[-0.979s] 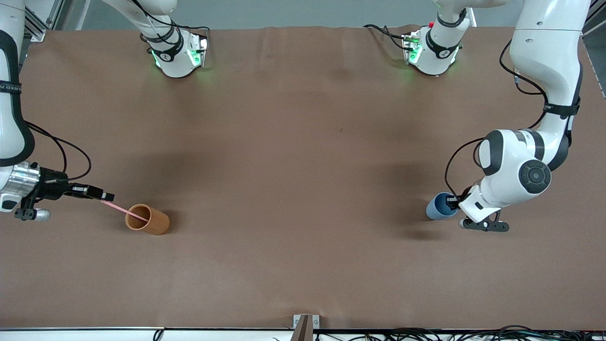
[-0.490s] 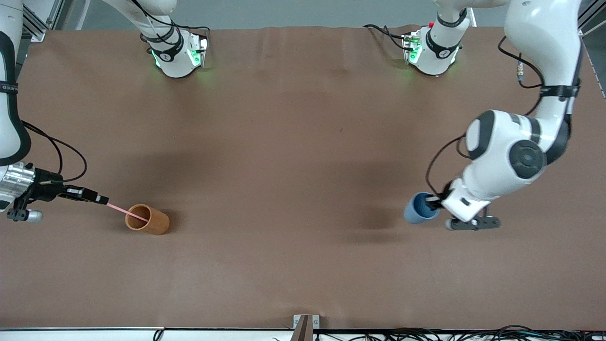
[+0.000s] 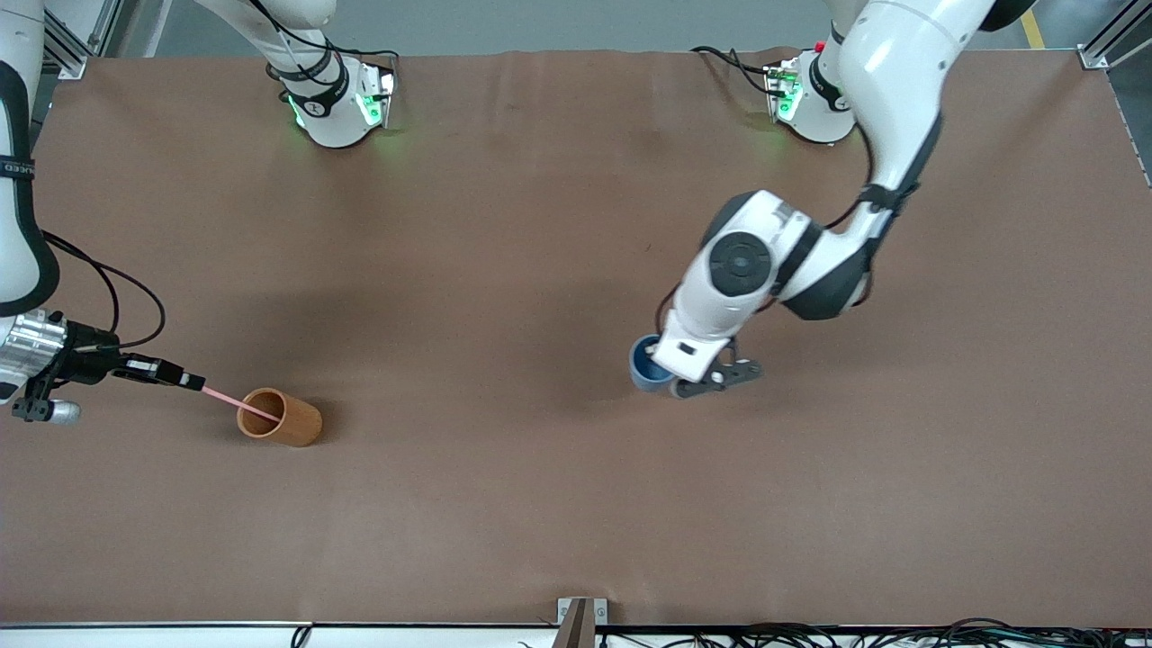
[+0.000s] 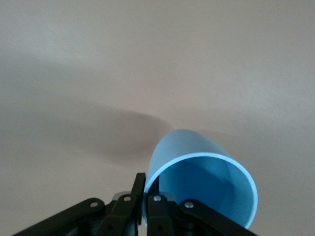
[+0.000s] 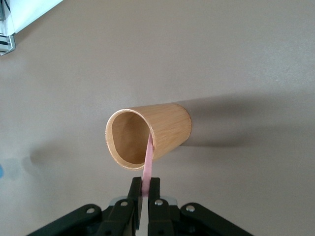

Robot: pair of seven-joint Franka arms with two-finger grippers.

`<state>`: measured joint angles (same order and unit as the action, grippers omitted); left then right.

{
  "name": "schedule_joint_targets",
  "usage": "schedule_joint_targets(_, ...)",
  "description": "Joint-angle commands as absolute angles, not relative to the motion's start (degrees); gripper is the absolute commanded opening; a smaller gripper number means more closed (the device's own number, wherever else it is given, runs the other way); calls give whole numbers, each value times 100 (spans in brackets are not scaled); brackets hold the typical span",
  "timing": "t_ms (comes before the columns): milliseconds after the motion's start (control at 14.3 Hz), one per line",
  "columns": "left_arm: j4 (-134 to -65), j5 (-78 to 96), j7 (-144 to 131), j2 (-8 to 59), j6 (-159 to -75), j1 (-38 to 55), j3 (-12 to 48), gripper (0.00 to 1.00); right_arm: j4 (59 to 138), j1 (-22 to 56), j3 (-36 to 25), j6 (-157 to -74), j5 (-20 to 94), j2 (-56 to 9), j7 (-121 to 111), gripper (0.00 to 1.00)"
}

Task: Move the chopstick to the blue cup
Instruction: 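Grasp the blue cup with the left gripper and carry it toward the table middle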

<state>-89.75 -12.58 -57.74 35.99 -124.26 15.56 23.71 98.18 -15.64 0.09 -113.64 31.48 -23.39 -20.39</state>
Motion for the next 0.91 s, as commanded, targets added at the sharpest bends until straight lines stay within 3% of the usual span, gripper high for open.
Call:
schedule_joint_targets(0,-8491,-1634,-6388,4051,-12383,1880,2470,0,9713,-1635,62,-11067,3261,-2207,-2013,2)
schedule_joint_targets(280,-8341,-1687,-6644,4219,-12498,2074,2470,1,9072,-1670,26,-9715,3016,-1697,-1382,2)
schedule_joint_targets(490,-8358,-1827,-6733,4306,-12709,2083,2470,2,8606,-1469,131,-9204,2453,-1293,-654,2)
schedule_joint_targets(839,-8455,-2057,-6654,4307,-12709,1995,2461,3,7858,76,149,-9026,1074,-1090,1060,2)
